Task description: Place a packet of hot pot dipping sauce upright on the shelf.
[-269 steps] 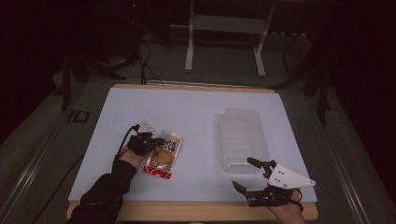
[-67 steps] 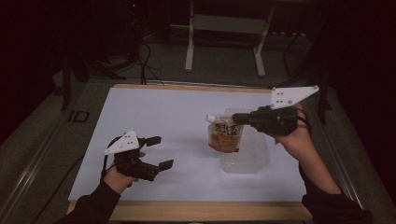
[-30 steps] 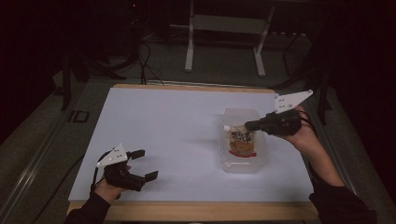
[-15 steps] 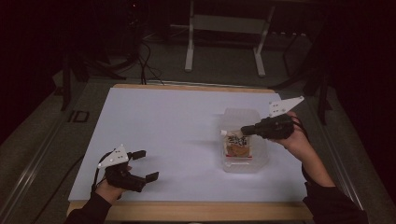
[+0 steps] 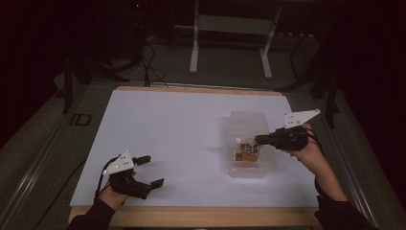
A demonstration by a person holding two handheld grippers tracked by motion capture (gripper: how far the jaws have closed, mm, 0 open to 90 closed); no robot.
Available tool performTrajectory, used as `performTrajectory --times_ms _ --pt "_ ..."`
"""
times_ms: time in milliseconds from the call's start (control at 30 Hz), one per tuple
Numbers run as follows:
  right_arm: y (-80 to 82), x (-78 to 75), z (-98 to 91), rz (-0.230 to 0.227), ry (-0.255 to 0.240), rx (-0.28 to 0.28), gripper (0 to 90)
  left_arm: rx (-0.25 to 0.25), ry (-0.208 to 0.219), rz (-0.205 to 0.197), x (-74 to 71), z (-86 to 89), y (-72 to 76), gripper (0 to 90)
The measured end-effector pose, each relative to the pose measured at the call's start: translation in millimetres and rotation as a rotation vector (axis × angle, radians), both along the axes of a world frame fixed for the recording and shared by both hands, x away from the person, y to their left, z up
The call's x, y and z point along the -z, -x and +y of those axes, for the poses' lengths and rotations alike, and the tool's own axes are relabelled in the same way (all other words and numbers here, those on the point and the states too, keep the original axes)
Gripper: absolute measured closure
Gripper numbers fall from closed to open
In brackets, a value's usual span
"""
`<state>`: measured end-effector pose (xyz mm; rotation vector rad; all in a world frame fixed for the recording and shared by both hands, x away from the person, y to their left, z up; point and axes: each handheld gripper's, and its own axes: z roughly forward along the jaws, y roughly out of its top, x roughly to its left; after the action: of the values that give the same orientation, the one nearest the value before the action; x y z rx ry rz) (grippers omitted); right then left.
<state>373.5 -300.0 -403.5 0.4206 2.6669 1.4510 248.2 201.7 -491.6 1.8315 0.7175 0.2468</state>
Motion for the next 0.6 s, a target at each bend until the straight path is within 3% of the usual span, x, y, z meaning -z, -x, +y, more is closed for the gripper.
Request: performTrajectory --times_ms 300,433,467,600 --pt "4.9 3.0 -11.1 0.006 0.010 0.019 85.6 -0.005 0.004 0.006 -0.5 -0.4 -0.7 2.0" --pt "4.7 1.9 -7.1 0.006 0.023 0.017 81.2 -0.005 0.002 0.001 -0.9 -0.6 -0.1 2.0" --pt "5.0 0.6 -3.4 0.005 0.034 0.016 76.6 -0.005 -0.002 0.000 -0.7 -0.4 -0.2 2.0" --pt "5.6 -5.4 0.1 0.004 0.022 0.021 69.5 -0.003 -0.003 0.003 0.1 -0.4 -0.4 2.0"
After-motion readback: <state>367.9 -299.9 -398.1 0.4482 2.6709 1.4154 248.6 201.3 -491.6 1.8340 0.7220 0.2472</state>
